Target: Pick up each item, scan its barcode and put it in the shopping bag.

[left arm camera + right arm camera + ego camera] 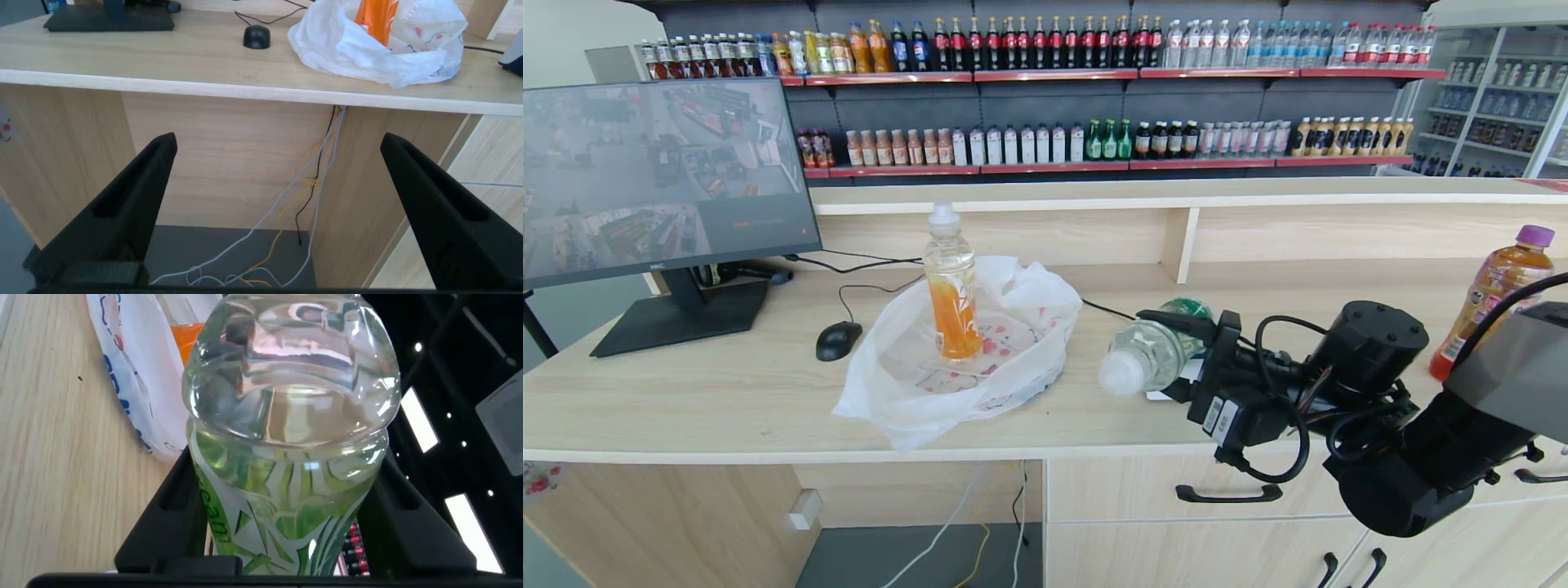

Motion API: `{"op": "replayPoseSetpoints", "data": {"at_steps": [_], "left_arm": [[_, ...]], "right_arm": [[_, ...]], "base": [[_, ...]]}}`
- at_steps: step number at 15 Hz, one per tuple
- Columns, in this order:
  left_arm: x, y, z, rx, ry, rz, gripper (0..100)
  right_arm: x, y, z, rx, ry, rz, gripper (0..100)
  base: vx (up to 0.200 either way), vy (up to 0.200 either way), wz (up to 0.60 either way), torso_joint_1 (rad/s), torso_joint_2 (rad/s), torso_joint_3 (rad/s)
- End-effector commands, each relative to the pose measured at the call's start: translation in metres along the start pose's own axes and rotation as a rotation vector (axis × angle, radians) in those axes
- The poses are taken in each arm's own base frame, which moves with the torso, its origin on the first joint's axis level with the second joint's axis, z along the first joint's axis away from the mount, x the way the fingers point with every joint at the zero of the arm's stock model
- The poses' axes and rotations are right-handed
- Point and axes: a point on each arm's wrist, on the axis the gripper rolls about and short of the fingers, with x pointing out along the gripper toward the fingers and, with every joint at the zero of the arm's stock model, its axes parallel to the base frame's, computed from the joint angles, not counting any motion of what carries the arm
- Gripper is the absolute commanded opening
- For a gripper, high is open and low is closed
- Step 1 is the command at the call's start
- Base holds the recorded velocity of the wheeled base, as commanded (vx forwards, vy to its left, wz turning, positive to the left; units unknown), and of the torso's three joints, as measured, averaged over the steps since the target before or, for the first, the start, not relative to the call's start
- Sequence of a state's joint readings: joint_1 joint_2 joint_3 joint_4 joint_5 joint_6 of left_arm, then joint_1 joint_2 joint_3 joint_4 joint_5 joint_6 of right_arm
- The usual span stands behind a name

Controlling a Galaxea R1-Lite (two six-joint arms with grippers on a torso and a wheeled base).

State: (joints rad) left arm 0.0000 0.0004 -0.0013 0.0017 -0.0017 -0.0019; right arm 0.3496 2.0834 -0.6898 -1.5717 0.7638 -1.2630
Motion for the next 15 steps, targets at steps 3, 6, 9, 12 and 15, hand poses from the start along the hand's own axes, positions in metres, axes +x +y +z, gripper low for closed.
{"op": "replayPoseSetpoints", "data": {"at_steps": [3,6,9,12,15], "left_arm": [[0.0001,0.0,-0.0003,0.0,0.001,0.0,100],[-0.0001,0.0,0.0001,0.0,-0.001,0.0,100],[-0.0001,0.0,0.0001,0.0,-0.001,0.0,100],[-0.0001,0.0,0.0001,0.0,-0.001,0.0,100],[-0.0001,0.0,0.0001,0.0,-0.001,0.0,100]], "right_arm": [[0.0005,0.0025,0.0,0.002,-0.016,0.011,0],[-0.0002,0.0028,-0.0009,0.002,-0.02,0.014,0],[-0.0009,0.0041,-0.0004,0.007,-0.02,0.018,0],[-0.0023,0.0049,-0.0001,0.012,-0.017,0.022,0],[-0.0023,0.0049,0.0,0.012,-0.019,0.023,0]], "base": [[0.0,0.0,0.0,0.0,0.0,0.0],[0.0,0.0,0.0,0.0,0.0,0.0],[0.0,0.0,0.0,0.0,0.0,0.0],[0.0,0.0,0.0,0.0,0.0,0.0],[0.0,0.0,0.0,0.0,0.0,0.0]]}}
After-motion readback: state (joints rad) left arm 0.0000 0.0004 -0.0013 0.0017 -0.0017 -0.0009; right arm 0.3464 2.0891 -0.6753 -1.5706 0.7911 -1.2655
